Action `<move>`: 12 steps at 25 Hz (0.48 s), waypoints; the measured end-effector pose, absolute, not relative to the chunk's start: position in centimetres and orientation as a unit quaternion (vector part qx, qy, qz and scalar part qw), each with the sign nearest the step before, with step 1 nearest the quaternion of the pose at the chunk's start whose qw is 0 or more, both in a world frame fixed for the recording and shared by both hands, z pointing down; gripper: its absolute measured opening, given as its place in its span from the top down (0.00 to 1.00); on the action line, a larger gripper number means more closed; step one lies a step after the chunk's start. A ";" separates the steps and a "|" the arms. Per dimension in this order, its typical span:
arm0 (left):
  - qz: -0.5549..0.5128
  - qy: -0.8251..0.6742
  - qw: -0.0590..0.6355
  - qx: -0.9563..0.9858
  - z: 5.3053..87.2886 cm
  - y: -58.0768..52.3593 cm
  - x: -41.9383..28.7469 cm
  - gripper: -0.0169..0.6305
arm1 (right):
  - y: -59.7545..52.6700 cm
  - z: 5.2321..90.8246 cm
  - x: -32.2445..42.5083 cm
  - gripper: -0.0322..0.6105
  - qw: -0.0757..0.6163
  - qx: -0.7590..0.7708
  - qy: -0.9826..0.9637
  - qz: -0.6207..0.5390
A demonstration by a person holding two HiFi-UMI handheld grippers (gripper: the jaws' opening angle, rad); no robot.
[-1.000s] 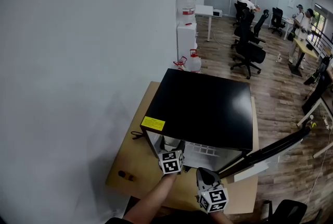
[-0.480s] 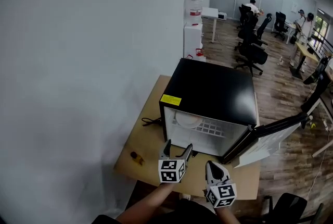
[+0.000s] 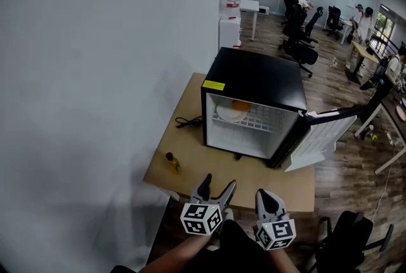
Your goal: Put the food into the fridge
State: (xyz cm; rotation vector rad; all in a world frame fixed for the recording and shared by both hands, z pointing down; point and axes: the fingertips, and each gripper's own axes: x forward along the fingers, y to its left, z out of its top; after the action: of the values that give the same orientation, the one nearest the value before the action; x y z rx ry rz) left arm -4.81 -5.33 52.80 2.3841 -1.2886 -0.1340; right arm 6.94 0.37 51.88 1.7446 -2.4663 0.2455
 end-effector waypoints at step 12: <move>-0.047 -0.457 0.203 0.865 52.3 5.3 -6.6 0.89 | 8.7 50.5 5.7 0.86 0.046 0.578 -0.811 0.071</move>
State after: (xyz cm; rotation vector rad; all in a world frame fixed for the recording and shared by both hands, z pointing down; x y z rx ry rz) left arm -6.62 5.27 52.33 2.4148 -1.2746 -0.1315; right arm 5.71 8.69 50.45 1.7656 -2.4767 0.2166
